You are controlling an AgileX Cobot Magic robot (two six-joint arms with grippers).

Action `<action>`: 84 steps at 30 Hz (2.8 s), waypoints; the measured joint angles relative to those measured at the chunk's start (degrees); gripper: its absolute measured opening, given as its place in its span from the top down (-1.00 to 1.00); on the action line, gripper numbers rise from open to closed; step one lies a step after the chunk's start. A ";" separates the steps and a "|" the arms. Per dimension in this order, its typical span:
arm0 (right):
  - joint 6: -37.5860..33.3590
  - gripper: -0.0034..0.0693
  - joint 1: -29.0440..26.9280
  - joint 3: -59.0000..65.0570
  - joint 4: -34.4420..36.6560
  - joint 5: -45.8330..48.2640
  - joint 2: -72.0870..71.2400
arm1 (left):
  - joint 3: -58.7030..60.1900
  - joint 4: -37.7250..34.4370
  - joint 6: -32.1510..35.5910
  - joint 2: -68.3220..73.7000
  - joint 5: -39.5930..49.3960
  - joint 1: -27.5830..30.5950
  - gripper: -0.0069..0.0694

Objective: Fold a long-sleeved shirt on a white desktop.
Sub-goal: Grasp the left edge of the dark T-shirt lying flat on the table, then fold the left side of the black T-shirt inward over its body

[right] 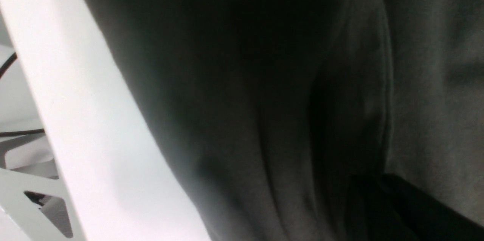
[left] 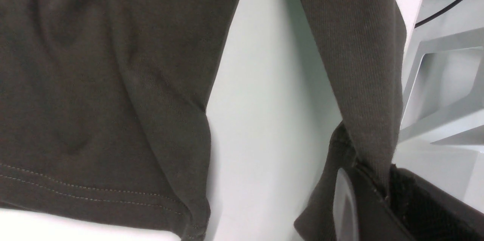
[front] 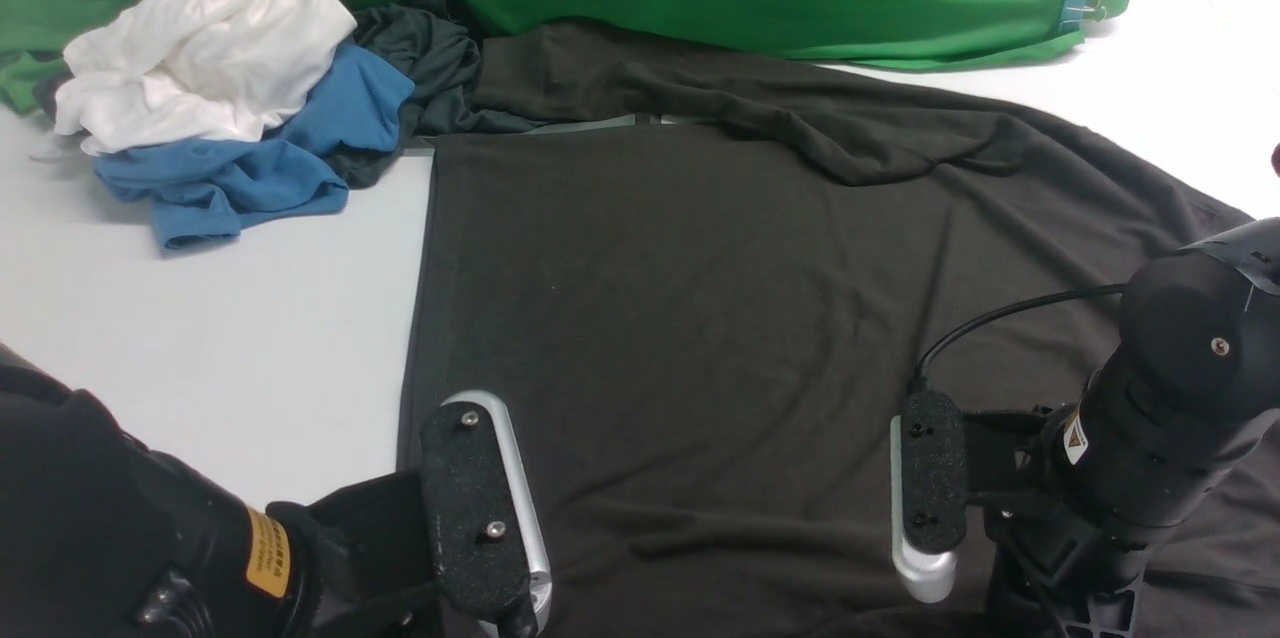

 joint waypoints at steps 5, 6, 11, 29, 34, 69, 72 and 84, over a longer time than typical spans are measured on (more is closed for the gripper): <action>0.69 0.83 0.00 -0.76 -0.05 0.27 -0.86 | 0.00 0.00 0.00 0.00 0.00 0.00 0.66; 0.69 0.83 0.00 -0.81 -0.05 0.40 -0.97 | 0.00 0.00 0.00 0.00 0.00 0.00 0.66; 0.74 0.83 0.00 -1.31 -0.24 1.74 -2.97 | 0.00 0.00 0.00 -0.48 -0.11 0.00 0.66; -0.16 -0.21 0.00 -1.31 -0.34 -0.10 -2.97 | 0.00 0.49 0.00 -0.48 -0.67 0.00 0.66; -1.37 -0.17 0.00 -1.31 -0.34 -0.40 -0.64 | 0.00 0.56 0.00 -0.48 -0.69 0.00 0.66; 14.45 0.79 -0.02 -1.31 -8.26 -3.25 -4.12 | 0.00 11.03 -7.63 -0.48 0.64 0.00 0.66; 17.12 0.79 -0.09 -1.31 -8.94 -4.71 -4.12 | 0.00 11.86 -7.83 -0.48 -1.40 0.00 0.66; 24.80 0.79 -0.23 -1.31 -8.94 -7.11 -4.12 | 0.00 16.97 -10.83 4.04 -10.57 0.00 0.66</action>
